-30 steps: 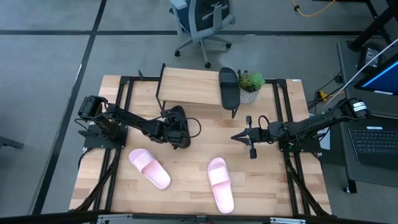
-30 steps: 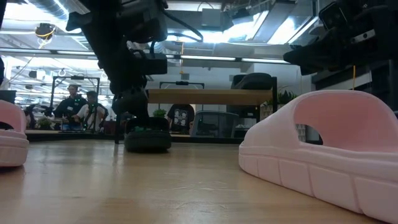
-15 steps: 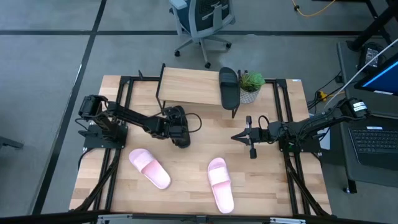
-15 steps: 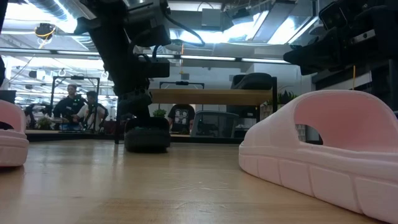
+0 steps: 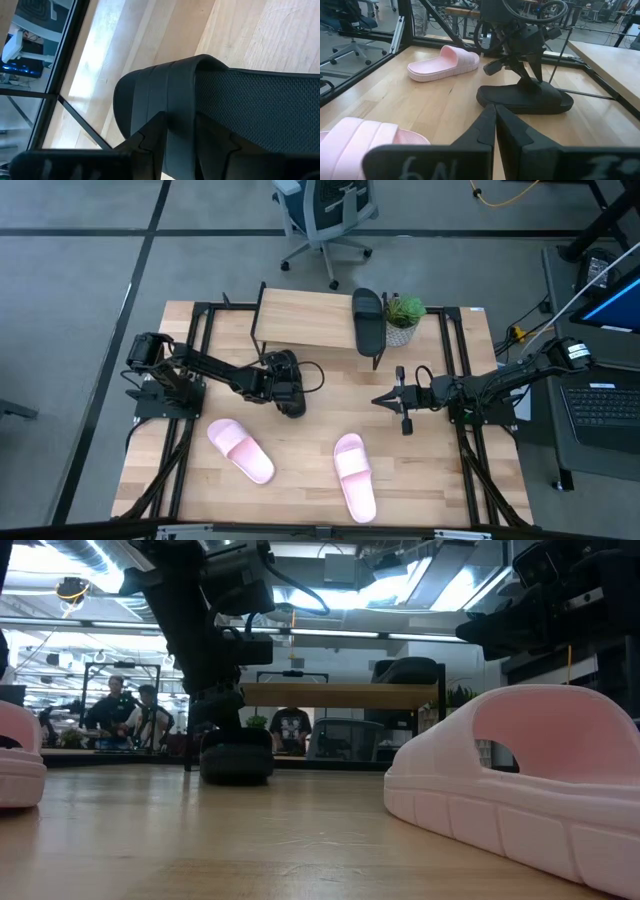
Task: Pick and place slides into the shelf
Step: Put the black slides on the shelf
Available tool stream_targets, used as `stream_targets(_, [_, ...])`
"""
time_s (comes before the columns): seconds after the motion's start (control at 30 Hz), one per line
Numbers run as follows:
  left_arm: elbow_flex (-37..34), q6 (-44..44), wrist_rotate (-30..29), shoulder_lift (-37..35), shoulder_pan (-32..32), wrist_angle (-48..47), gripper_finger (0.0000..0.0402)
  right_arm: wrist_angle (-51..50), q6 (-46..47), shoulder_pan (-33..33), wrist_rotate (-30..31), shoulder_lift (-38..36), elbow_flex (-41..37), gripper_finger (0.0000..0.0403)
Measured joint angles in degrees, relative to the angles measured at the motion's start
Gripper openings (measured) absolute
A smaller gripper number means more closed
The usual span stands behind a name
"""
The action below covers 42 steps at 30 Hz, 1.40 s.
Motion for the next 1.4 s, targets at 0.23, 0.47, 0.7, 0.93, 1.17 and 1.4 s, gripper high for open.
stream_targets(0.23, [0.00, -0.09, -0.24, -0.02, -0.12, 0.01, 0.0035, 0.00, -0.02, -0.01, 0.00, 0.01, 0.00, 0.0017])
stream_targets(0.47, [0.00, -1.51, 0.25, -0.07, -0.41, 0.01, 0.0012, 0.00, -0.51, 0.00, 0.00, 0.01, 0.00, 0.0016])
stream_targets(0.7, [0.00, -1.49, 0.87, -0.07, -2.06, -0.07, 0.0006, 0.00, -1.05, -0.01, 0.00, 0.00, 0.00, 0.0016])
stream_targets(0.93, [0.03, -1.46, -0.18, -0.04, -3.48, -0.06, 0.0003, 0.00, -1.03, 0.00, 0.00, 0.00, 0.00, 0.0016])
stream_targets(1.17, [1.25, -0.40, 0.20, -0.04, -5.09, -0.06, 0.0002, 0.00, -1.11, 0.00, 0.00, 0.00, 0.00, 0.0016])
stream_targets(1.4, [2.77, 0.04, 0.13, -0.04, -6.51, -0.39, 0.0001, 0.00, -1.44, -0.12, 0.36, 0.02, 0.00, 0.0016])
